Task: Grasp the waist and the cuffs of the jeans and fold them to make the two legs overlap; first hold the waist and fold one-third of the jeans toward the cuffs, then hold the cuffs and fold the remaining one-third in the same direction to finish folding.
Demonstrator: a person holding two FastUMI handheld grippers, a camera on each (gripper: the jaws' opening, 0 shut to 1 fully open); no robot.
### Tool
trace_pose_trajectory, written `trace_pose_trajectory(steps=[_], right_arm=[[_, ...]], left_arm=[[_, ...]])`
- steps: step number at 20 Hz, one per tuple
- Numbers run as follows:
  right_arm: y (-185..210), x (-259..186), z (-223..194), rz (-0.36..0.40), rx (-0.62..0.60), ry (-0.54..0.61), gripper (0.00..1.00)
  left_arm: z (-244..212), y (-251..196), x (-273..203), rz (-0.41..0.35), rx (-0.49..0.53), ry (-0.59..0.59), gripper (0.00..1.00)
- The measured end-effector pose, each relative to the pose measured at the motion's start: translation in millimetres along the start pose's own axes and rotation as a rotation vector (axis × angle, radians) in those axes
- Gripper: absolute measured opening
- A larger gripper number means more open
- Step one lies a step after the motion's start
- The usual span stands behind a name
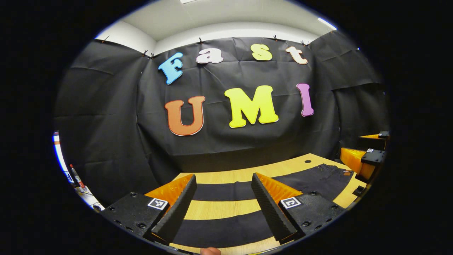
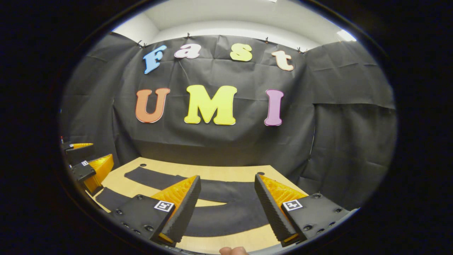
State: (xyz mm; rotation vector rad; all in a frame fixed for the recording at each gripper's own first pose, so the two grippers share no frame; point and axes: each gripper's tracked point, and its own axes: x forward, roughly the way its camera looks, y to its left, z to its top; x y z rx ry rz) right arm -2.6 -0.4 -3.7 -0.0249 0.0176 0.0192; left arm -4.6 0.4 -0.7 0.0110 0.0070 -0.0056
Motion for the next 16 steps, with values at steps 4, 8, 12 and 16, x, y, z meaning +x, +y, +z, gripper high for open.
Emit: trace_pose_trajectory(steps=[4, 8, 12, 16], right_arm=[[-1, -3, -4, -0.002, -0.007, 0.008, 0.92], [-2, -7, -24, -0.001, -0.028, 0.071, 0.95], [-17, -10, -51, -0.002, -0.056, 0.147, 0.92], [-48, 1, -83, -0.031, 0.044, 0.268, 0.95]], left_arm=[[4, 4, -3, -0.009, -0.024, -0.018, 0.99], [-33, 16, -9, 0.024, -0.036, 0.087, 1.0], [-88, 38, -22, 0.099, -0.1, 0.255, 0.99], [-150, 53, -37, 0.161, -0.253, 0.453, 1.0]])
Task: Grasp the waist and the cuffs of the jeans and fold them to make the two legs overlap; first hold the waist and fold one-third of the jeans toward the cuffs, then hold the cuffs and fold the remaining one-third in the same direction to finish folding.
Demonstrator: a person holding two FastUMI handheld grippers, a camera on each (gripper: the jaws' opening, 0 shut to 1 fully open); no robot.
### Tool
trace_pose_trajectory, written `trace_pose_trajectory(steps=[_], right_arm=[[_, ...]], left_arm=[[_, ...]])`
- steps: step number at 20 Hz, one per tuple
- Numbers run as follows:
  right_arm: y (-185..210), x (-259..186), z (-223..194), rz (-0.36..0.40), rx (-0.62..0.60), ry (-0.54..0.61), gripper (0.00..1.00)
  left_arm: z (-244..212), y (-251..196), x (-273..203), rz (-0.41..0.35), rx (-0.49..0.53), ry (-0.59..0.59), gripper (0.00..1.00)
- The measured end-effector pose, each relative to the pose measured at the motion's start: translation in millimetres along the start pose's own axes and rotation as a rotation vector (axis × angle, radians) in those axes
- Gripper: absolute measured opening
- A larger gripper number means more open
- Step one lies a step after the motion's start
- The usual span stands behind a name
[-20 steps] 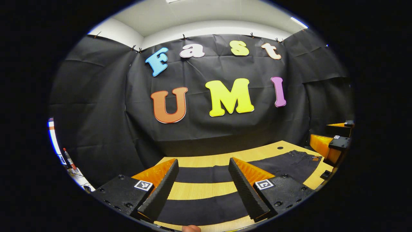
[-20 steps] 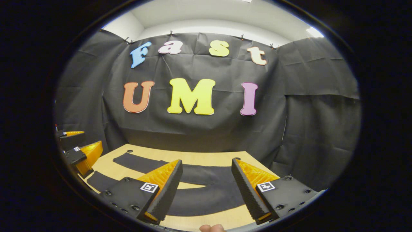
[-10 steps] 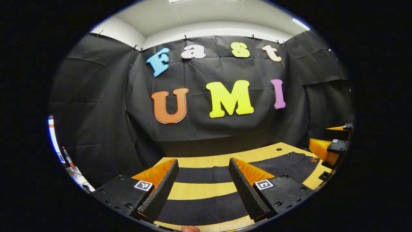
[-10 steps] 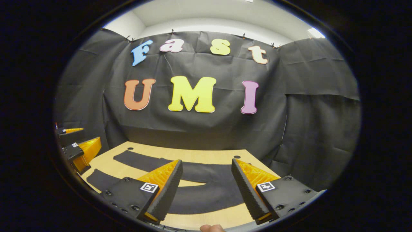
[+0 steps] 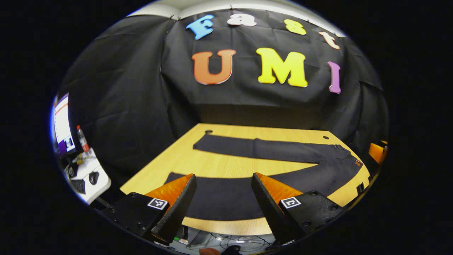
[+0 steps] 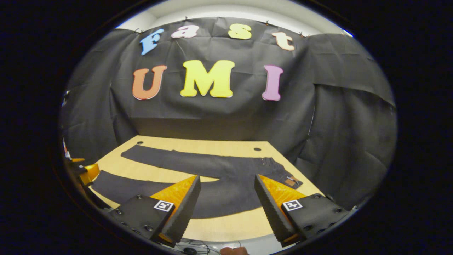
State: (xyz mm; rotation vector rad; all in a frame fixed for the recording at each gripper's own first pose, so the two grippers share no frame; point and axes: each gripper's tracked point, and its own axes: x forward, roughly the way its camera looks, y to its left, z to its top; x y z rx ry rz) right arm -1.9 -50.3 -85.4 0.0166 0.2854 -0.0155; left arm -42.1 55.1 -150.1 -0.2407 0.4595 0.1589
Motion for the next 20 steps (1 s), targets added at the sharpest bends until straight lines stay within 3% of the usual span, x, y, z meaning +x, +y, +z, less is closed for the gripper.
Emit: trace_pose_trajectory(steps=[4, 6, 8, 9, 11, 17, 20], right_arm=[[-51, 31, -11, -0.066, 0.152, 0.102, 0.92], [-74, 41, -17, -0.115, 0.194, 0.133, 0.96], [-92, 46, -19, -0.149, 0.211, 0.137, 0.92], [-98, 48, -20, -0.162, 0.213, 0.144, 0.98], [-105, 55, -25, -0.175, 0.221, 0.16, 0.98], [-109, 66, -24, -0.188, 0.202, 0.166, 0.98], [-105, 68, -25, -0.182, 0.188, 0.172, 0.98]], left_arm=[[-60, 23, 18, 0.066, -0.331, 0.22, 1.0], [-71, 36, 10, 0.129, -0.454, 0.299, 1.0], [-73, 48, -2, 0.18, -0.556, 0.351, 1.0], [-73, 55, -6, 0.197, -0.615, 0.372, 0.99], [-71, 61, -10, 0.228, -0.723, 0.401, 0.99], [-79, 78, 6, 0.269, -0.901, 0.425, 0.99], [-69, 74, 6, 0.25, -0.97, 0.417, 0.99]])
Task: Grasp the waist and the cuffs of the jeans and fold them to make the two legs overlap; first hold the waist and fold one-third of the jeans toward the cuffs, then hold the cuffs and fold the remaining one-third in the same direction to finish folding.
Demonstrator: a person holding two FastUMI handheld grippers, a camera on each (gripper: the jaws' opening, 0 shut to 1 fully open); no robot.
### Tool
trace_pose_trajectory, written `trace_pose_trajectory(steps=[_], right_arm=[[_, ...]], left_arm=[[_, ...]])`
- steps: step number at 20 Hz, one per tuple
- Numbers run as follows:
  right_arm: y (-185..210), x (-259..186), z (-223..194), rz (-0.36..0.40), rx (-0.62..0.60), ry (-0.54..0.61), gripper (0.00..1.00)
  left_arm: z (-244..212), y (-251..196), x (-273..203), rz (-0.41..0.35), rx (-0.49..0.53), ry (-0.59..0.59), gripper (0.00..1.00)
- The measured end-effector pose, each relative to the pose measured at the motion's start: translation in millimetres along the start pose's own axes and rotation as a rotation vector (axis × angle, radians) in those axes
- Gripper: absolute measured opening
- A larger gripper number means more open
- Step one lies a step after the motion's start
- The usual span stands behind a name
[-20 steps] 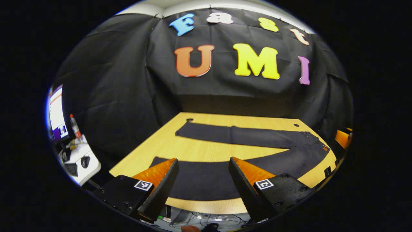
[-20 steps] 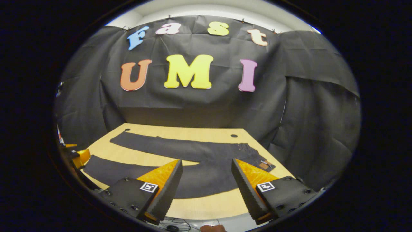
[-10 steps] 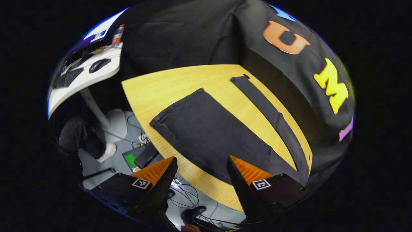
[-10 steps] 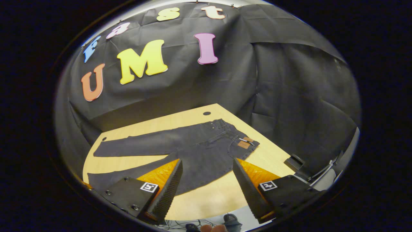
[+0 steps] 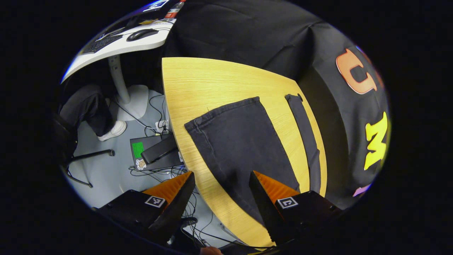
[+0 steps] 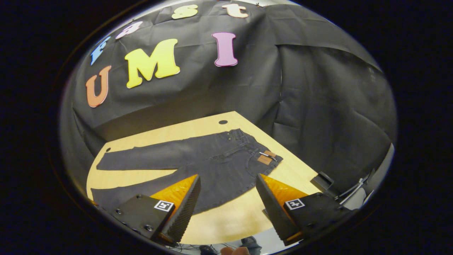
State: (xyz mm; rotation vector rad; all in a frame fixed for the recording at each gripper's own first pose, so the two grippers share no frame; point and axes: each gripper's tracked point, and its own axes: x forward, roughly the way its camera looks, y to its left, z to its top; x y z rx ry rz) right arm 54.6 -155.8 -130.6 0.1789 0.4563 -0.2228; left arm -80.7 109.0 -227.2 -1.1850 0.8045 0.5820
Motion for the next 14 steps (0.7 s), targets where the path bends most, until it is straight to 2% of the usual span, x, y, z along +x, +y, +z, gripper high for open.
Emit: trace_pose_trajectory(steps=[3, 7, 8, 9, 14], right_arm=[[3, 3, 0, -0.002, -0.006, 0.003, 0.98], [1, 3, 4, -0.009, -0.012, -0.007, 0.98], [-2, 5, 5, -0.015, -0.009, -0.008, 0.98], [-5, 7, 4, -0.023, -0.003, -0.007, 0.98], [-20, 18, -1, -0.054, 0.035, 0.017, 0.98]], left_arm=[[7, -18, 0, -0.044, -0.068, 0.008, 0.98], [7, -9, 10, -0.015, -0.124, 0.033, 0.98], [11, -10, 15, -0.021, -0.133, 0.022, 0.88], [16, -12, 15, -0.028, -0.133, 0.014, 0.95], [31, -33, 33, -0.105, -0.166, -0.012, 0.95]])
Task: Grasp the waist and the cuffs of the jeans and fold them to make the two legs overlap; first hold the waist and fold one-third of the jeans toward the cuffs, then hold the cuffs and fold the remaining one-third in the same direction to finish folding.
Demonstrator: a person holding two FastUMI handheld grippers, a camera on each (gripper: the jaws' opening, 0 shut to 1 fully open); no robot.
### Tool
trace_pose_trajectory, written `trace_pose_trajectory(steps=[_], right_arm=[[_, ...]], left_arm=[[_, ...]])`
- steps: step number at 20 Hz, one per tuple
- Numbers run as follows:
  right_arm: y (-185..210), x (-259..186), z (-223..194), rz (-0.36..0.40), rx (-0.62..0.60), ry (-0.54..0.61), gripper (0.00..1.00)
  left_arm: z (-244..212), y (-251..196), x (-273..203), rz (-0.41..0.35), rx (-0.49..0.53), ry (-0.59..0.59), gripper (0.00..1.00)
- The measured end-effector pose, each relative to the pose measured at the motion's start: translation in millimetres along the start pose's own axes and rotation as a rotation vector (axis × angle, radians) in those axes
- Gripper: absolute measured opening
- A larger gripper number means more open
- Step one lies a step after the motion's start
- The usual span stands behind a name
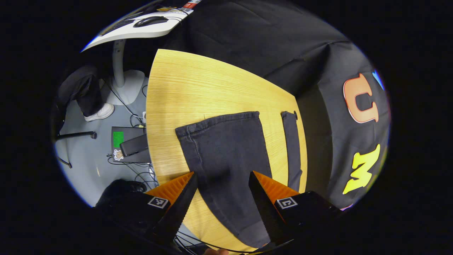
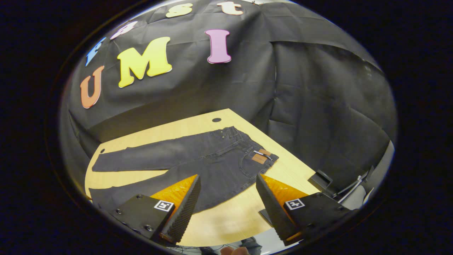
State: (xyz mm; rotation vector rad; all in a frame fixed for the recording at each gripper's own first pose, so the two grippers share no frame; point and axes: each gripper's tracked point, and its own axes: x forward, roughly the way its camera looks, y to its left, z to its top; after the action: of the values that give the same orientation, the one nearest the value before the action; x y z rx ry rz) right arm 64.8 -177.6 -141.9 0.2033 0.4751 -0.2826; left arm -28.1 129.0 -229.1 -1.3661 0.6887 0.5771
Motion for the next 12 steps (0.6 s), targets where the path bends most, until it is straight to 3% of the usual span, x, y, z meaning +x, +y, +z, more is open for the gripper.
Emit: trace_pose_trajectory(steps=[1, 3, 4, 5, 6, 9, 11, 12], right_arm=[[-3, 3, 0, -0.005, -0.002, 0.0, 0.98], [-9, 11, 4, -0.015, -0.004, -0.002, 0.98], [-13, 16, 7, -0.019, -0.001, -0.005, 0.98], [-16, 21, 11, -0.023, 0.003, -0.008, 0.98], [-19, 28, 14, -0.024, 0.007, -0.009, 0.98], [-36, 54, 21, -0.031, 0.049, 0.025, 0.98], [-50, 73, 14, -0.037, 0.105, 0.09, 0.98], [-60, 82, 8, -0.043, 0.143, 0.134, 0.98]], left_arm=[[0, -2, 5, -0.021, -0.001, 0.016, 0.95], [0, -9, 15, -0.069, -0.013, 0.046, 0.83], [2, -13, 20, -0.088, -0.03, 0.05, 0.72], [4, -16, 24, -0.101, -0.033, 0.051, 0.75], [4, -19, 27, -0.11, -0.027, 0.053, 0.63], [5, -12, 37, -0.082, -0.037, 0.052, 0.54], [6, -11, 36, -0.087, -0.073, 0.051, 0.25], [6, -11, 36, -0.091, -0.076, 0.052, 0.17]])
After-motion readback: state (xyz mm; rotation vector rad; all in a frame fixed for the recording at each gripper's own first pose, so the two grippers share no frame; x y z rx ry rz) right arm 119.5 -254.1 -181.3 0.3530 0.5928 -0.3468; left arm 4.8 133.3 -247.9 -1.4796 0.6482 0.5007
